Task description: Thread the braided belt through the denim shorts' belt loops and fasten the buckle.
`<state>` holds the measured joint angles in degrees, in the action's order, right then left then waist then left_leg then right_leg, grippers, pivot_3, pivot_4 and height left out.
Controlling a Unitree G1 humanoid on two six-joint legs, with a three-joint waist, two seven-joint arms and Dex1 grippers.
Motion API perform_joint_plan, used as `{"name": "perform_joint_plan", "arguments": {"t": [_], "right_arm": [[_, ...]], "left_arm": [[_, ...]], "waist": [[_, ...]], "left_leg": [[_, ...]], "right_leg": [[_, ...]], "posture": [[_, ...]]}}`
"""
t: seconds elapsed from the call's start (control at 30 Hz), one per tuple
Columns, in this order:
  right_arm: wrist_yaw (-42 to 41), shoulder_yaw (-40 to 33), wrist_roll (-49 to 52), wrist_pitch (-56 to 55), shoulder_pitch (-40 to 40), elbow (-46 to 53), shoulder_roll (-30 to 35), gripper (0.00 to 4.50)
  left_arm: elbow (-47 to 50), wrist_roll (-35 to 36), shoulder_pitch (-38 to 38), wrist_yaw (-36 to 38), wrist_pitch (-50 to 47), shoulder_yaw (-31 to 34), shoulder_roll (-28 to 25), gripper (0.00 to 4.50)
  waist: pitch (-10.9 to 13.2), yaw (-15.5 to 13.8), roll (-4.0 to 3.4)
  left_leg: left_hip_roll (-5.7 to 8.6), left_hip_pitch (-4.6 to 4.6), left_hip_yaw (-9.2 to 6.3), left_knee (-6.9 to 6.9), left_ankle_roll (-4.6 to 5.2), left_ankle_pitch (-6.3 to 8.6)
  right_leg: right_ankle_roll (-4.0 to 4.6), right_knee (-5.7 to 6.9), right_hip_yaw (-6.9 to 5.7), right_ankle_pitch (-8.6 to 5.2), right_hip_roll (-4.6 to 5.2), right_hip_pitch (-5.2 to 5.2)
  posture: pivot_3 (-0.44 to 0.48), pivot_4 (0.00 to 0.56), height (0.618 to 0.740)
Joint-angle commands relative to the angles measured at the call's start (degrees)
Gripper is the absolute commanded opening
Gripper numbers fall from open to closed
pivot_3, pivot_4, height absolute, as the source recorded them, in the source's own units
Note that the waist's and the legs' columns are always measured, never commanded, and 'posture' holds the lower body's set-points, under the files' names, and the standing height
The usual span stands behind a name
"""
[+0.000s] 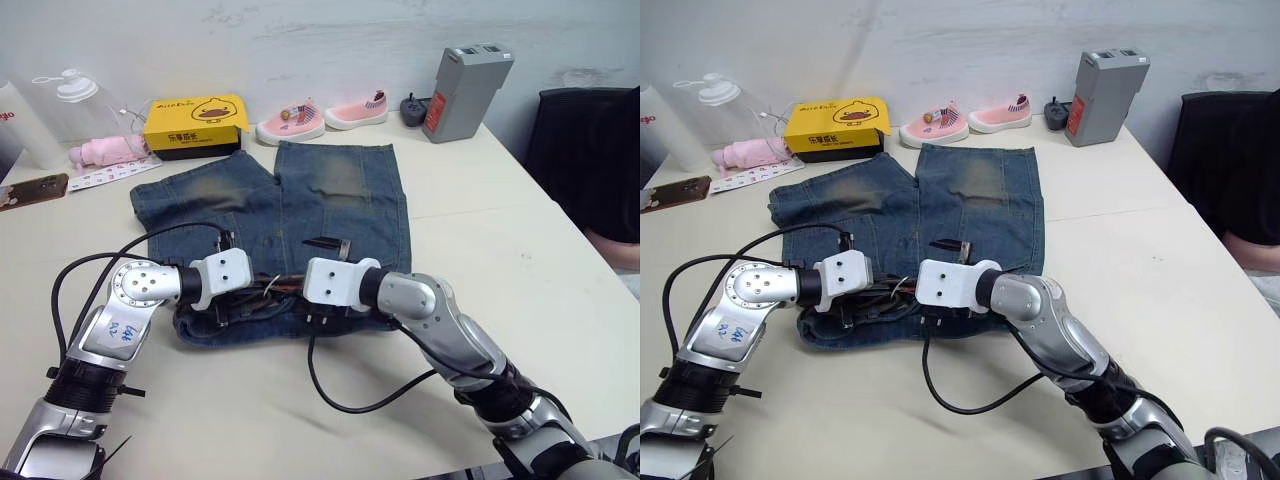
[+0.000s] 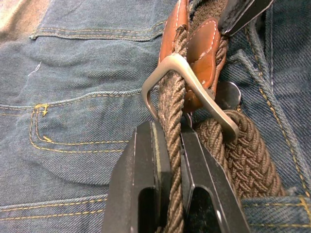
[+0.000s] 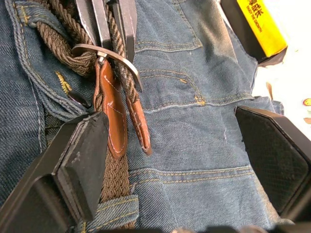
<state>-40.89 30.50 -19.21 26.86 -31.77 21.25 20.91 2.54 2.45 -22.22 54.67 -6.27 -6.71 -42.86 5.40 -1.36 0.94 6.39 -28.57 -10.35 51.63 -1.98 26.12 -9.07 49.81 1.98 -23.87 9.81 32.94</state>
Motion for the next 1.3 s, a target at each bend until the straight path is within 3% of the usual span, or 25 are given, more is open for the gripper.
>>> {"name": "perform_joint_plan", "arguments": {"t": [0.03,0.3,1.07,1.1,1.13,1.17,1.2,1.3], "right_arm": [[0.81,0.37,-1.12,-0.1,-0.75,-0.69,-0.99,3.56],[-0.91,0.77,-0.88,1.81,-0.52,-1.31,-0.82,0.02],[-0.77,0.77,-1.7,2.12,0.26,-0.99,-0.84,0.02],[-0.77,0.73,-1.75,2.11,0.27,-1.01,-0.88,0.0],[-0.77,0.7,-1.79,2.1,0.29,-1.03,-0.91,0.0],[-0.75,0.75,-1.91,2.0,0.27,-1.02,-0.89,0.0],[-0.75,0.78,-2.01,1.93,0.26,-1.0,-0.89,0.0],[-0.11,0.74,-2.96,1.89,0.26,-1.06,-1.01,0.0]], "left_arm": [[1.64,-0.03,0.53,0.47,1.11,-0.36,0.01,0.0],[1.12,-1.53,0.53,0.05,4.16,-0.67,-0.07,0.0],[-1.05,-0.86,-0.73,-1.2,7.48,0.68,1.36,0.0],[-1.1,-1.01,-0.75,-1.3,7.63,0.71,1.38,0.43],[-1.14,-1.16,-0.76,-1.37,7.73,0.74,1.39,0.43],[-1.21,-1.34,-0.77,-1.51,7.69,0.76,1.4,1.01],[-1.28,-1.44,-0.77,-1.61,7.67,0.77,1.41,1.2],[-1.48,-1.71,-0.76,-1.6,7.67,0.63,1.38,2.56]], "waist": [[0.0,0.0,0.0],[0.01,-0.06,-0.01],[0.01,-0.16,-0.01],[0.01,-0.17,-0.01],[0.01,-0.18,-0.01],[0.0,-0.19,0.0],[0.0,-0.17,0.0],[0.0,-0.11,0.0]], "left_leg": [[0.0,0.0,0.0,0.0,0.0,0.0],[0.01,-0.01,0.0,0.02,0.0,0.0],[0.04,-0.03,-0.01,0.03,0.0,0.0],[0.04,-0.03,-0.01,0.03,0.0,0.0],[0.04,-0.03,-0.01,0.04,0.0,0.0],[0.04,-0.03,-0.02,0.04,0.0,0.0],[0.04,-0.04,-0.02,0.05,0.0,0.0],[0.03,-0.03,-0.02,0.05,0.0,0.0]], "right_leg": [[0.0,0.01,0.0,0.0,-0.01,0.0],[0.0,0.0,-0.01,0.0,-0.01,0.0],[0.0,0.0,-0.02,0.0,0.01,0.0],[0.0,0.0,-0.02,0.0,0.01,0.0],[0.0,0.01,-0.02,0.0,0.01,0.0],[0.0,0.0,-0.02,0.0,0.01,0.0],[0.0,0.0,-0.03,0.0,0.01,0.0],[0.0,0.0,-0.02,0.0,0.01,0.0]], "posture": [[0.0,0.15,0.636],[0.0,0.15,0.636],[0.0,0.15,0.636],[0.0,0.15,0.636],[0.0,0.15,0.636],[0.0,0.15,0.636],[0.0,0.15,0.636],[0.0,0.15,0.636]]}}
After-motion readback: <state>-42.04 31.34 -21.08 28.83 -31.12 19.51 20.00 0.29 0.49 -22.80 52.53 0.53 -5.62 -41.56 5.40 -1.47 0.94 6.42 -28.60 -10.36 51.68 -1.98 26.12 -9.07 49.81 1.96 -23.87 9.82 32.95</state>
